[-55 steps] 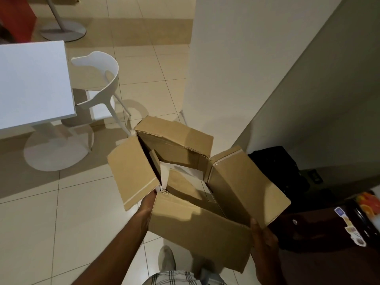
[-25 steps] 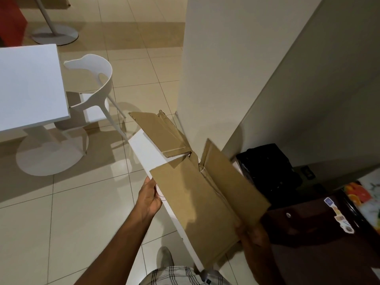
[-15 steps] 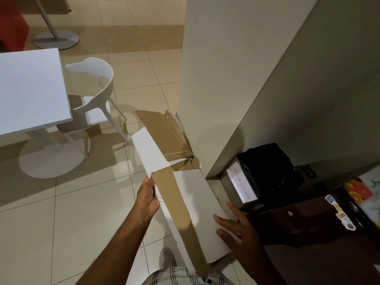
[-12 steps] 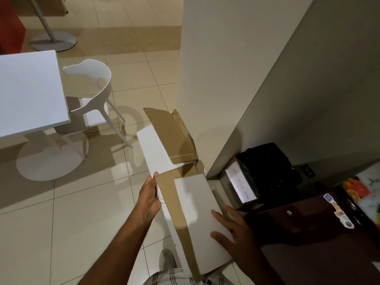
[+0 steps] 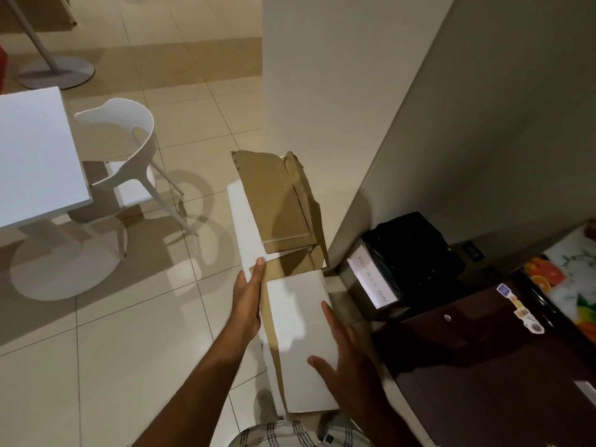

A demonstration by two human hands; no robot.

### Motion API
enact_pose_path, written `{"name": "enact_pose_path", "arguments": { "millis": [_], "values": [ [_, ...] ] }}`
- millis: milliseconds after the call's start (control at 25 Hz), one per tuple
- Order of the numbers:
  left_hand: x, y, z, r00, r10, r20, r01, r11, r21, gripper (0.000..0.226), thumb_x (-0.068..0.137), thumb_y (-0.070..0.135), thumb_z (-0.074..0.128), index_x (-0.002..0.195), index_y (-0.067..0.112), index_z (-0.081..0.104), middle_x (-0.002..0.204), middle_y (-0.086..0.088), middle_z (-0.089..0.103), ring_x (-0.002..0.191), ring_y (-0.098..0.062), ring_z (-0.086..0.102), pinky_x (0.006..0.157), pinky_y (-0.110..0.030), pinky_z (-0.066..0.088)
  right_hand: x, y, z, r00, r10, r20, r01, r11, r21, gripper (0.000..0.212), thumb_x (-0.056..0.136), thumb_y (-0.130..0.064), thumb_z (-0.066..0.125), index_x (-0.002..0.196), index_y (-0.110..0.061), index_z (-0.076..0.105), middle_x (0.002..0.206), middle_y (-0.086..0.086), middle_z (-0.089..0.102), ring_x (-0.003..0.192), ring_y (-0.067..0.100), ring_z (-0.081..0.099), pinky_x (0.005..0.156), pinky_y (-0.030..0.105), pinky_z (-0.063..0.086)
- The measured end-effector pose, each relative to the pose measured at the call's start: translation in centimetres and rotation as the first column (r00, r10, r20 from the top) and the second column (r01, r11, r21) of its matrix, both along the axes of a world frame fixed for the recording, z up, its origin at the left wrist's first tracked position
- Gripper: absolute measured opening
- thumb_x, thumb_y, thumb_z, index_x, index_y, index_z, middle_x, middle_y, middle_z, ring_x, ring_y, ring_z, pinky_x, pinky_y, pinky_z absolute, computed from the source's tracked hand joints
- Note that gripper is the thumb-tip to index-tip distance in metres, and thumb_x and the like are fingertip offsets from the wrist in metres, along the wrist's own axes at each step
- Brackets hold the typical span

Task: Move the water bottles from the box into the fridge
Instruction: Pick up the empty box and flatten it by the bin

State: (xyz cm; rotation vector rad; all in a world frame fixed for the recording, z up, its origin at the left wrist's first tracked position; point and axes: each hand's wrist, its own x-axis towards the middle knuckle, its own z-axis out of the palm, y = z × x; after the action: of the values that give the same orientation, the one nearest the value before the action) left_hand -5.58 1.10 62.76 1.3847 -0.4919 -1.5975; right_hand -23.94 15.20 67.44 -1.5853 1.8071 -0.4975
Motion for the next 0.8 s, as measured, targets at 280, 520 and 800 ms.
{"name": "enact_pose_path", "arguments": {
  "millis": [280, 520, 800],
  "values": [
    [-1.1, -0.4, -0.1, 0.999, 0.018, 0.036, -0.018, 1.000, 0.023, 0.043, 0.083, 0.053, 0.072, 0.103, 0.015, 0.065, 0.089, -0.015, 0.074, 0.073, -0.028, 0.073, 0.065, -0.037, 0.060, -0.3, -2.8, 1.3, 0.834, -0.193, 0.517, 0.078, 0.969, 0.235, 0.081, 0.066, -0.055, 0.083, 0.135, -0.054, 0.039, 0.125, -0.013, 0.064, 0.107, 0.002, 0.067, 0.077, 0.023, 0.060],
    [-1.8, 0.5, -0.1, 0.993, -0.046, -0.111, 0.051, 0.998, 0.042, 0.046, 0.090, 0.045, 0.069, 0.118, 0.009, 0.063, 0.106, -0.023, 0.072, 0.094, -0.042, 0.071, 0.083, -0.053, 0.059, -0.9, -7.8, 1.6, 0.480, -0.365, 0.798, 0.108, 0.927, 0.359, 0.071, 0.075, -0.026, 0.088, 0.134, -0.032, 0.048, 0.124, 0.009, 0.069, 0.107, 0.031, 0.071, 0.080, 0.043, 0.060],
    [-1.4, 0.5, -0.7, 0.991, -0.094, -0.096, 0.097, 0.995, 0.024, 0.044, 0.096, 0.042, 0.062, 0.129, 0.015, 0.060, 0.116, -0.015, 0.072, 0.107, -0.040, 0.069, 0.099, -0.059, 0.051, -0.5, -8.6, 0.9, 0.907, -0.045, 0.418, 0.065, 0.997, -0.036, 0.094, 0.085, -0.038, 0.076, 0.153, -0.056, 0.014, 0.155, -0.035, 0.026, 0.140, -0.009, 0.034, 0.108, 0.022, 0.040]
  ]
}}
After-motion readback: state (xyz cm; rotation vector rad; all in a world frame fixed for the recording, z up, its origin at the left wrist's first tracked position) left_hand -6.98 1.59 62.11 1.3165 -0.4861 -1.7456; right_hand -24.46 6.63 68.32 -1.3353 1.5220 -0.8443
